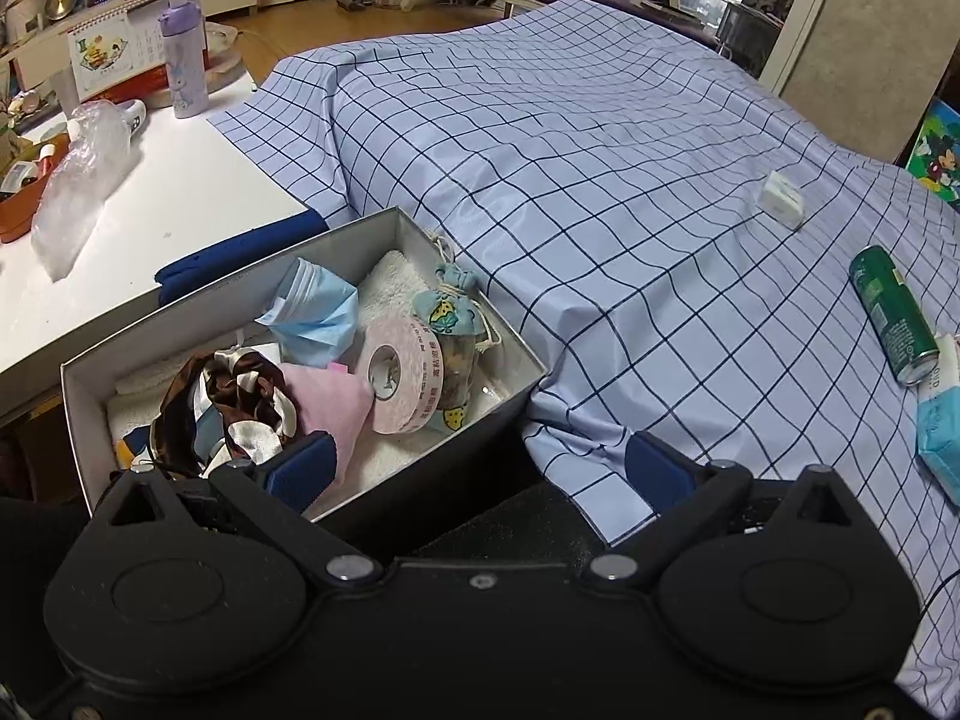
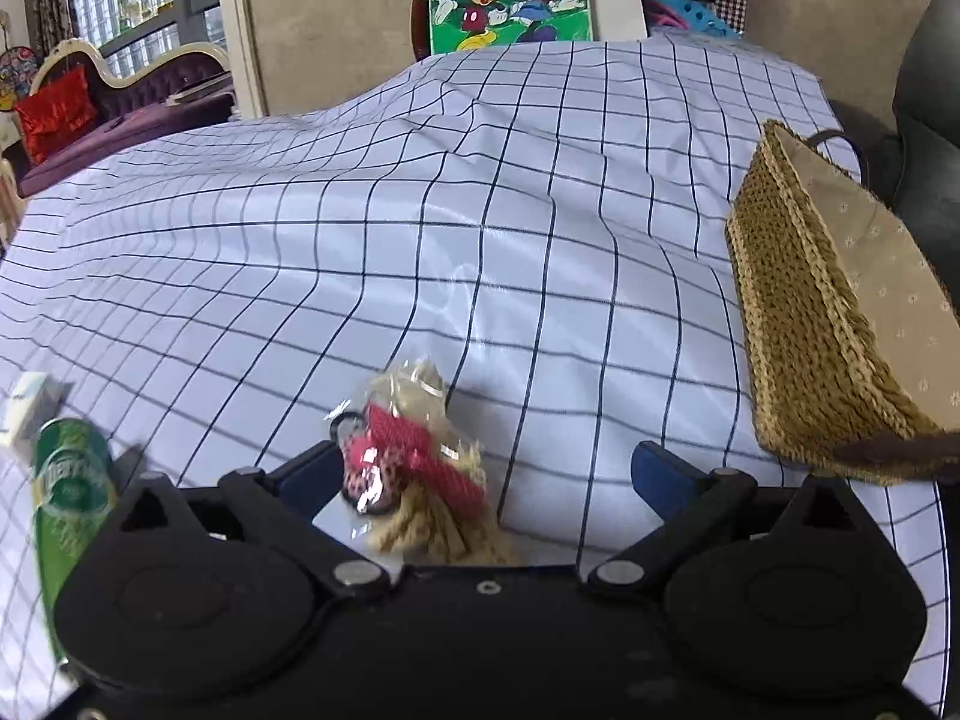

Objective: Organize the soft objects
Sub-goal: 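Grasp the pink-ribboned snack bag with the right gripper, then grasp the white tissue pack with the left gripper while the right gripper holds the snack bag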

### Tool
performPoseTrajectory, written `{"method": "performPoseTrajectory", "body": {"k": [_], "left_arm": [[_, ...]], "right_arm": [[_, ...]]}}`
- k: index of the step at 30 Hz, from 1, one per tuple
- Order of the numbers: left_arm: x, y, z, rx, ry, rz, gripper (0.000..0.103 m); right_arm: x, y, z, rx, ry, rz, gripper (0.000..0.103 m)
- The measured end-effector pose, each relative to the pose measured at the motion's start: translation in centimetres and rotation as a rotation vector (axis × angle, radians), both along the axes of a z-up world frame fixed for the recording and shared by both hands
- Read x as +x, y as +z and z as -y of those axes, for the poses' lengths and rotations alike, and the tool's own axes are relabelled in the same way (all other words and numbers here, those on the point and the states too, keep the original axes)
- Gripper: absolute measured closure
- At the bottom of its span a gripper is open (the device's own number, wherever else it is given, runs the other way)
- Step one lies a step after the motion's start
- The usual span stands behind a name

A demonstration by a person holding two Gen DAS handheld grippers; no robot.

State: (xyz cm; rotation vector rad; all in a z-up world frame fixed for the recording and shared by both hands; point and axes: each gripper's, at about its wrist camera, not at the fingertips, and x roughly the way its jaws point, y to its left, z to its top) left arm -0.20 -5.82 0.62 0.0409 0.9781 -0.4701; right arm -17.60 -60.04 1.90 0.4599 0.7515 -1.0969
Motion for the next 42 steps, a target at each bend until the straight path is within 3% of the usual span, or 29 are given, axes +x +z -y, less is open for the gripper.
{"method": "performPoseTrajectory", "body": {"k": [5,12,18,23,28,36,42], "left_arm": [[0.0,-0.2,0.2,0.013,-0.011,-0.002,0.004],[0.0,-0.3,0.2,0.018,-0.014,-0.006,0.004],[0.1,-0.4,0.2,0.026,-0.014,-0.011,0.004],[0.1,-0.5,0.1,0.027,-0.014,-0.013,0.004],[0.1,-0.5,0.3,0.032,-0.019,-0.012,0.004],[-0.2,-0.8,1.0,0.062,-0.043,-0.007,0.004],[-0.5,-0.8,1.3,0.079,-0.06,0.001,0.004]], "right_arm": [[1.9,-0.6,0.8,-0.007,0.004,-0.082,0.001],[2.5,-1.5,2.1,0.105,0.017,-0.027,0.001],[3.3,-2.8,2.7,0.123,0.019,-0.063,0.002],[4.1,-3.7,2.8,0.133,0.053,-0.106,0.019],[3.7,-3.6,3.3,0.16,0.069,-0.036,0.044],[2.0,-2.1,3.6,0.126,0.034,0.019,0.047],[-0.8,1.4,2.0,0.072,0.043,0.118,0.047]]}}
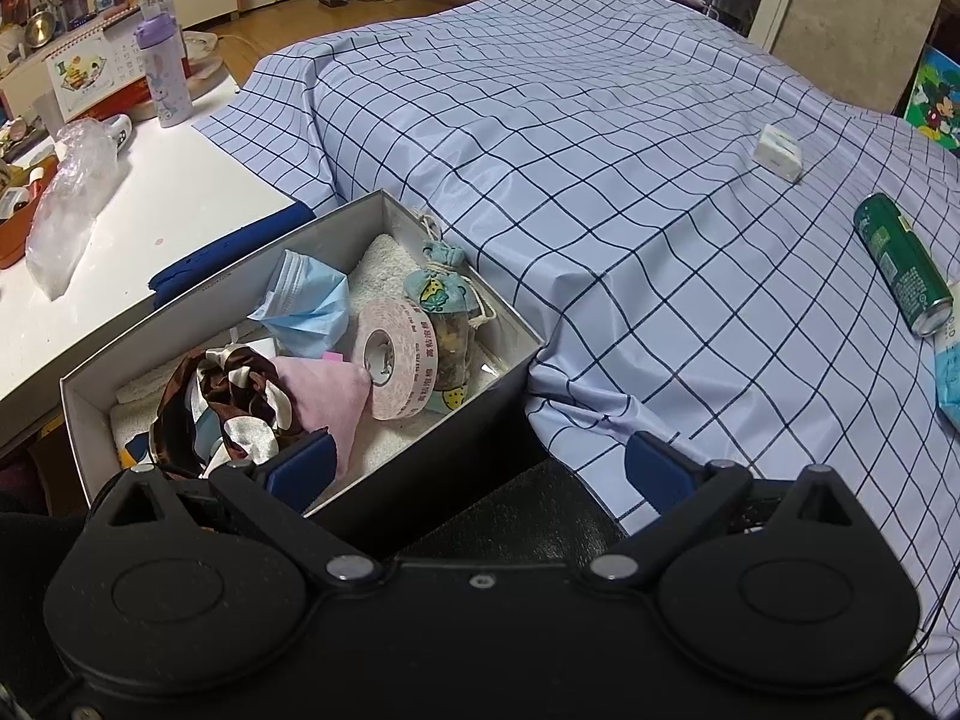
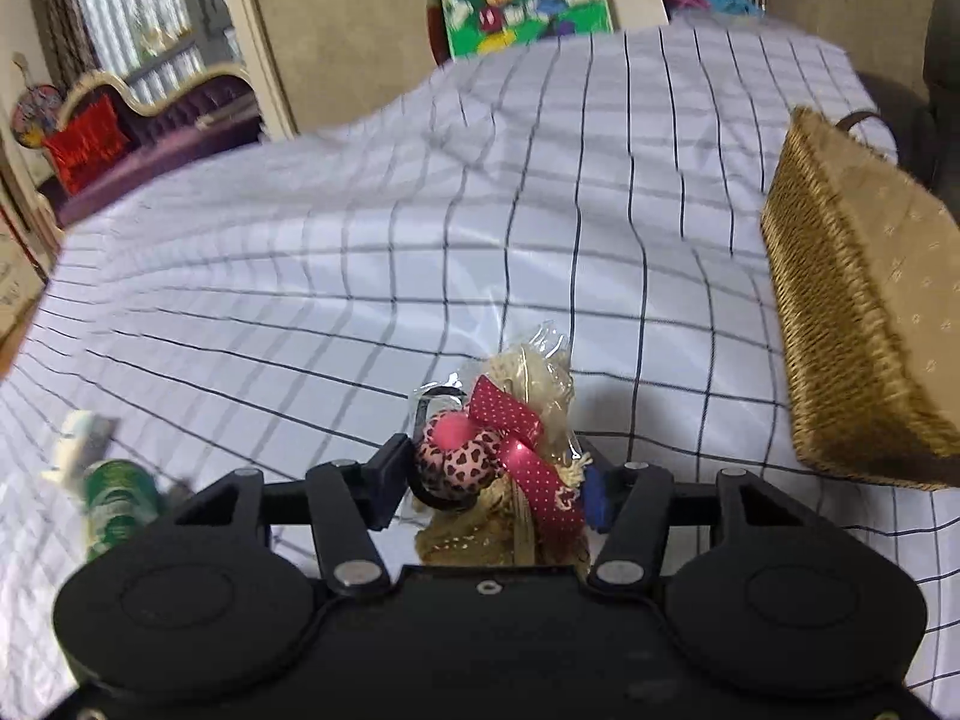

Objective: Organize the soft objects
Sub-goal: 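Grasp the white tissue pack with the left gripper while the right gripper holds the snack bag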

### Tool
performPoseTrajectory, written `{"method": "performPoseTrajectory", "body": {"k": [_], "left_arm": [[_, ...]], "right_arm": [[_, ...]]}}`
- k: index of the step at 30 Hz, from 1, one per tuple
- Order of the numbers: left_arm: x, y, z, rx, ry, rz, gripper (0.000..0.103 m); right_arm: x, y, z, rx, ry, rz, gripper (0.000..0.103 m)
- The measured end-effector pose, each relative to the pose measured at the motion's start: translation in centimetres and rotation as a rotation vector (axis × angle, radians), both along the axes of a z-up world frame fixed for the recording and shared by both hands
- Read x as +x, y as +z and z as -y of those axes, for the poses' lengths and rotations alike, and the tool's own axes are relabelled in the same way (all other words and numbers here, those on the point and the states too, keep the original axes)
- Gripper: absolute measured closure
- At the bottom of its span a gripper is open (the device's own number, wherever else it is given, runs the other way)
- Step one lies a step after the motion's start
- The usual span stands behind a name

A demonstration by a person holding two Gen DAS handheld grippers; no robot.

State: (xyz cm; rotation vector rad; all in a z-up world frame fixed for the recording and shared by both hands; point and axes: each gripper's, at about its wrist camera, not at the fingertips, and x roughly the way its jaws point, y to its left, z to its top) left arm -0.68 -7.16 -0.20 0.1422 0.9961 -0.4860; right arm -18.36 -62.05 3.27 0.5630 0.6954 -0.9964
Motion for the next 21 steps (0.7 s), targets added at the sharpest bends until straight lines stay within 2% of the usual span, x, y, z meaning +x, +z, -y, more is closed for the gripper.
{"method": "performPoseTrajectory", "body": {"k": [10,16,21], "left_arm": [[-0.5,0.5,1.9,0.021,-0.052,0.015,0.004],[-0.5,2.0,5.3,0.042,-0.111,0.05,0.004],[-0.4,4.1,9.2,0.053,-0.174,0.105,0.004]], "right_arm": [[-5.0,4.1,-7.3,-0.044,0.129,0.148,0.047],[-6.9,4.2,-13.2,-0.068,0.229,0.236,0.047],[-7.1,3.7,-17.0,-0.074,0.352,0.266,0.047]]}}
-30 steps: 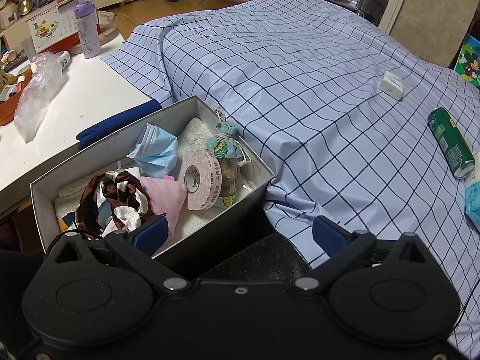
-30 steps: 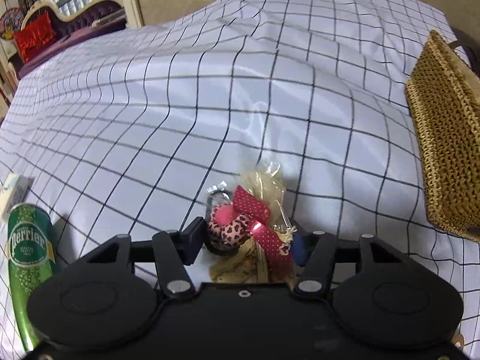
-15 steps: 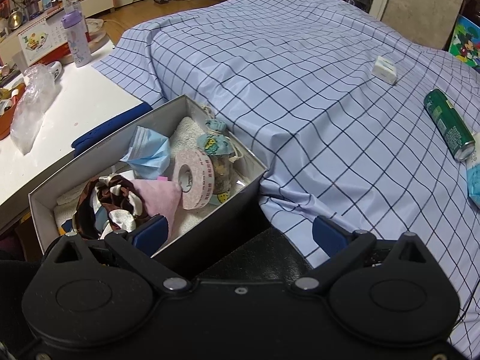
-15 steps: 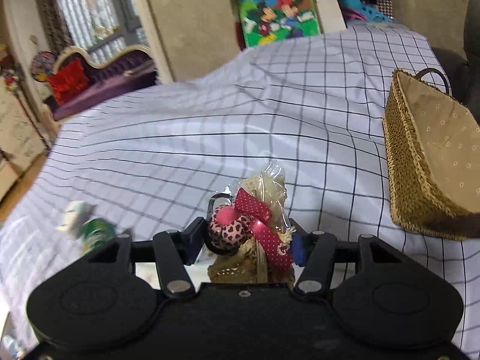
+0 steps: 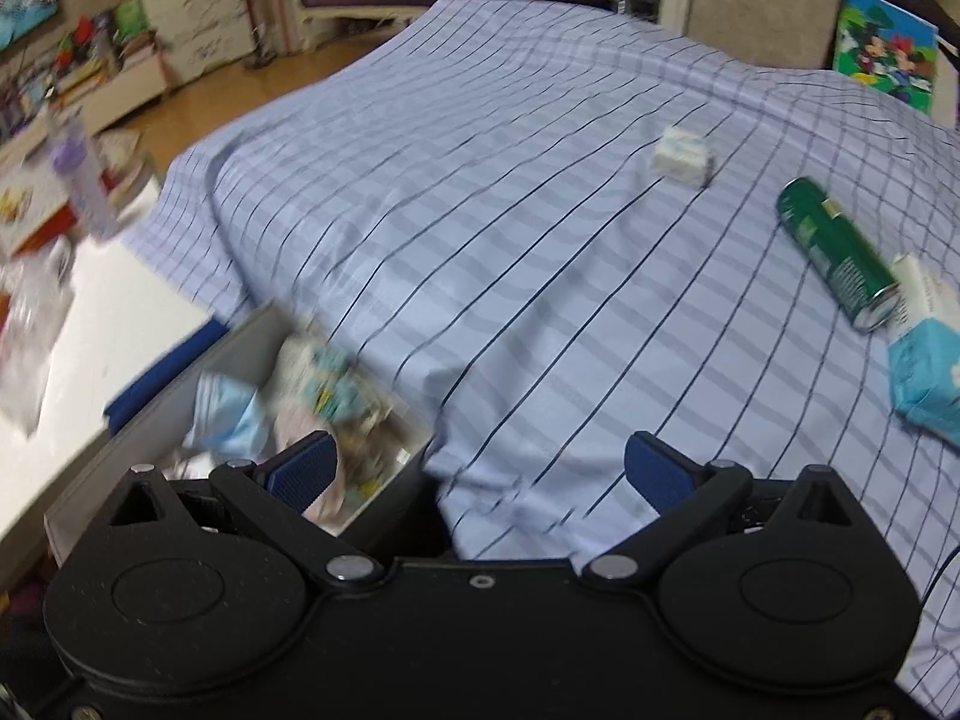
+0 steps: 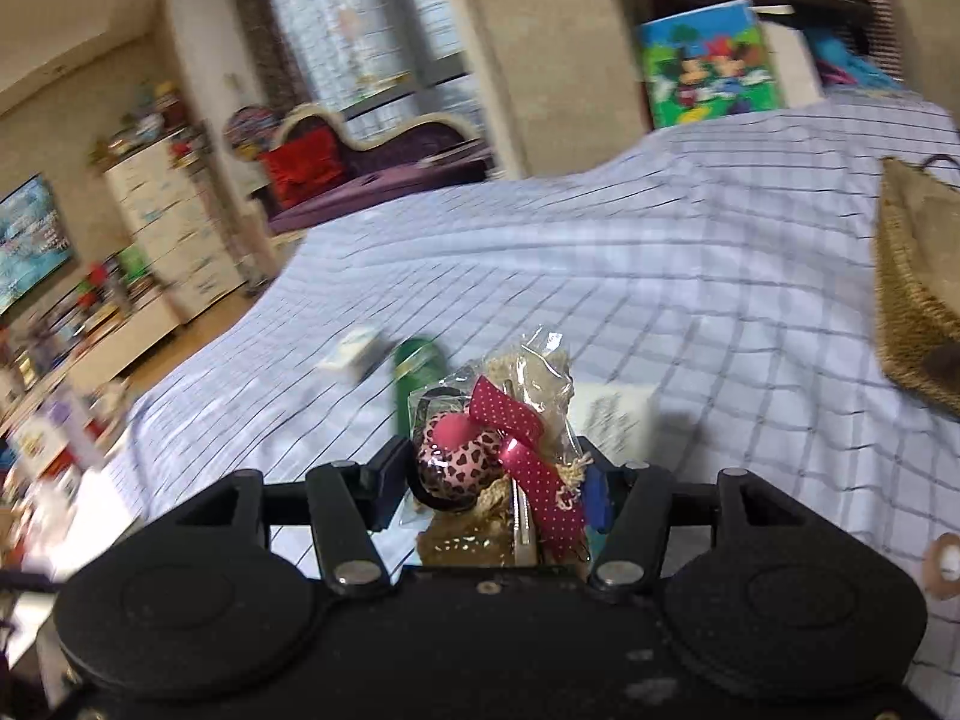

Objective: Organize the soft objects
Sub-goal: 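Grasp the white tissue pack with the left gripper while the right gripper holds the snack bag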

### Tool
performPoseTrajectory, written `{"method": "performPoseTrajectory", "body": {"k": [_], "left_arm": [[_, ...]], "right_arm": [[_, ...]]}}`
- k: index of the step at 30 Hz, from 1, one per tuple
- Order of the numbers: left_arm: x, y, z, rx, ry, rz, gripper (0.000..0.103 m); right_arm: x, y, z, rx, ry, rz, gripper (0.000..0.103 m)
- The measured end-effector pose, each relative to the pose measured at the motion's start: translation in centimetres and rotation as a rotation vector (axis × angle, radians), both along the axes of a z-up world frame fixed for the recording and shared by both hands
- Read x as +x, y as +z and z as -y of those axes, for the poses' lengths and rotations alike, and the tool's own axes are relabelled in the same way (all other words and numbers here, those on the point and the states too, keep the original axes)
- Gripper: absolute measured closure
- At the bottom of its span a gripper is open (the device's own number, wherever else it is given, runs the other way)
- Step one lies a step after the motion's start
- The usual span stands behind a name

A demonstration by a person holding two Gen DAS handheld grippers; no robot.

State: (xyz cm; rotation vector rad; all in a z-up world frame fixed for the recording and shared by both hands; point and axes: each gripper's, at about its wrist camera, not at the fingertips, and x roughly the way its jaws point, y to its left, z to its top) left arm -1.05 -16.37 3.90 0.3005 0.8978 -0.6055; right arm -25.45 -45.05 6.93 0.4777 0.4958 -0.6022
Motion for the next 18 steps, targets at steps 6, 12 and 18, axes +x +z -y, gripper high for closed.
{"method": "performPoseTrajectory", "body": {"k": [6,12,18], "left_arm": [[0.7,2.1,6.0,0.012,-0.078,0.034,0.004],[1.9,2.9,12.0,0.005,-0.119,0.044,0.004],[3.6,2.6,16.8,-0.018,-0.112,0.025,0.004]], "right_arm": [[1.6,-2.9,-3.5,-0.031,0.218,-0.057,0.047],[4.6,-6.1,-5.7,-0.01,0.366,-0.107,0.047],[6.7,-8.1,-8.5,-0.063,0.428,-0.147,0.047]]}}
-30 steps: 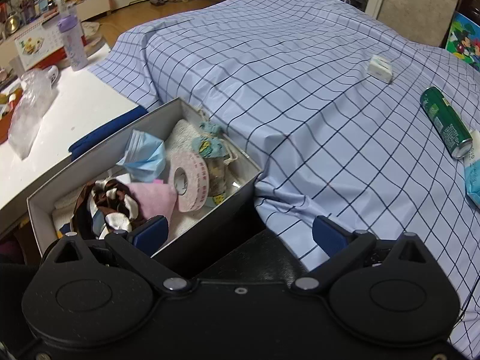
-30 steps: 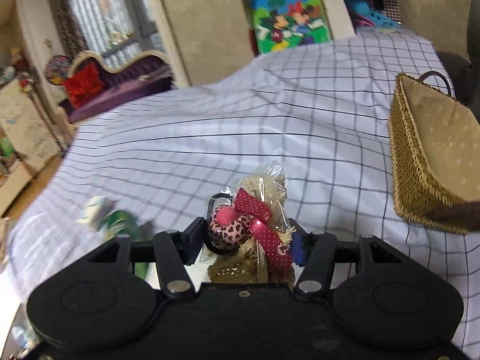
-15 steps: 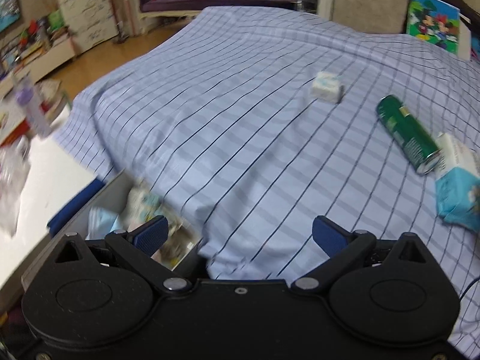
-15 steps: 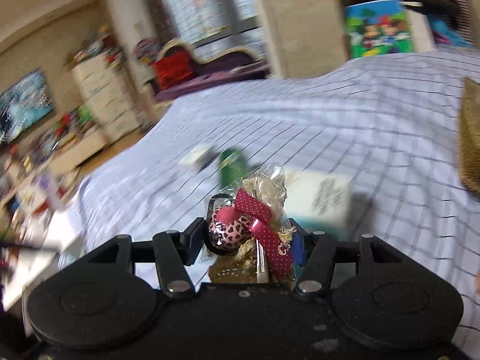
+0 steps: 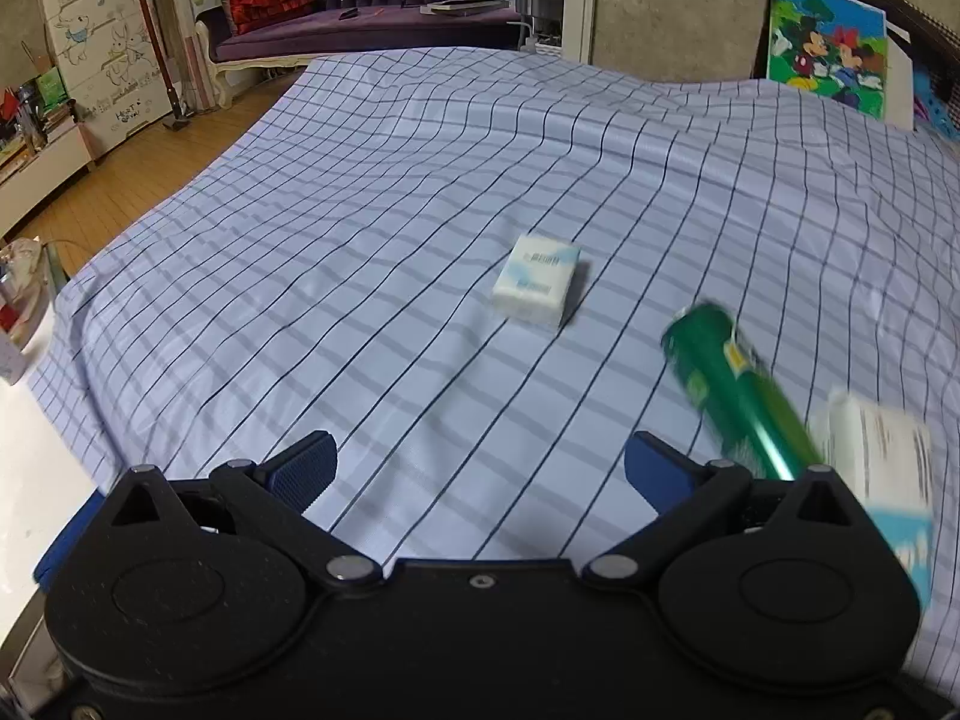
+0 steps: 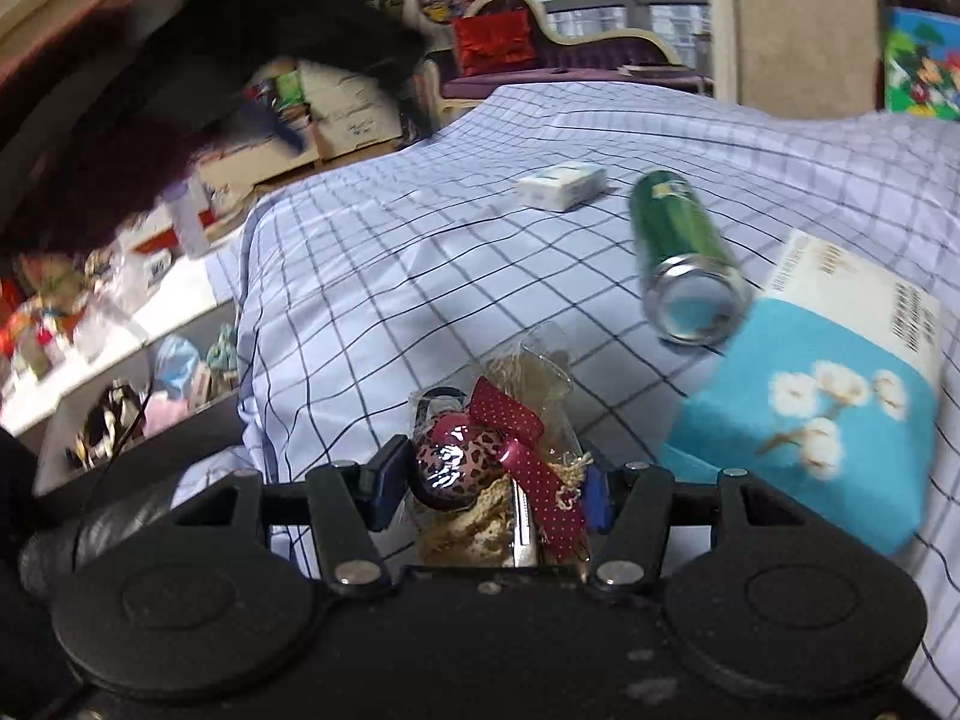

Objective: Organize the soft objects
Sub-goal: 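Grasp the white tissue pack with the left gripper while the right gripper holds the snack bag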

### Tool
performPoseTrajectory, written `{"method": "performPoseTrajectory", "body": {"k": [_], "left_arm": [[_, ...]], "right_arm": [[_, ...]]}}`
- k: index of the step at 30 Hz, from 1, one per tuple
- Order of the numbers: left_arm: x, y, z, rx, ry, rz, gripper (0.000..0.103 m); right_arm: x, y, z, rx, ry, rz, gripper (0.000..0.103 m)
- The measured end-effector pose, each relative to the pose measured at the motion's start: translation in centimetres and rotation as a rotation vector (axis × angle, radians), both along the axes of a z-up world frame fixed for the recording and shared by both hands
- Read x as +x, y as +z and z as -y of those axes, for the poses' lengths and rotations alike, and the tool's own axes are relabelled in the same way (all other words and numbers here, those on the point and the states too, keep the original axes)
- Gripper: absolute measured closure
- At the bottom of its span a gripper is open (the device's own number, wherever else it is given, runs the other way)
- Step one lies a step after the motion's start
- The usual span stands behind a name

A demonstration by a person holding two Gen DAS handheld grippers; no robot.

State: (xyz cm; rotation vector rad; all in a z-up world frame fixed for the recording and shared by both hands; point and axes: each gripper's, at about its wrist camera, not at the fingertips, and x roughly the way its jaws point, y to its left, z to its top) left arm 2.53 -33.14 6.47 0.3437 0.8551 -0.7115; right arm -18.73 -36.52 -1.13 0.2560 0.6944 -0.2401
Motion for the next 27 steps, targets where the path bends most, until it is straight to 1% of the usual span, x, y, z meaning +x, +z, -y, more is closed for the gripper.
{"method": "performPoseTrajectory", "body": {"k": [2,4,6,11,16,18,22,24,27], "left_arm": [[0.5,-0.2,1.5,-0.003,0.012,0.006,0.004],[1.2,-0.4,2.8,-0.012,0.028,0.002,0.004],[1.9,-0.7,4.0,-0.027,0.053,-0.004,0.004],[4.1,-2.0,6.7,-0.043,0.135,-0.043,0.004],[5.8,-3.8,9.8,0.0,0.171,-0.033,0.004],[6.2,-4.4,10.8,0.009,0.172,-0.02,0.004],[6.8,-5.5,12.4,0.036,0.158,0.009,0.004],[7.3,-6.0,12.9,0.052,0.158,0.026,0.004],[8.2,-6.8,13.7,0.069,0.156,0.026,0.004]], "right_arm": [[0.9,-0.5,-0.3,-0.018,0.029,-0.005,0.047],[1.3,-1.2,-0.1,0.004,0.039,-0.005,0.047],[1.5,-1.9,0.2,0.027,0.037,-0.002,0.047],[1.5,-2.9,1.1,0.033,0.005,0.023,0.047],[0.8,-2.8,1.5,0.014,-0.022,0.058,0.047],[0.7,-2.7,1.2,0.014,-0.008,0.069,0.047],[0.6,-2.3,-0.2,-0.03,0.042,0.083,0.047],[0.6,-2.3,-0.4,-0.011,0.062,0.095,0.047],[0.7,-2.5,-0.3,0.018,0.068,0.102,0.047]]}}
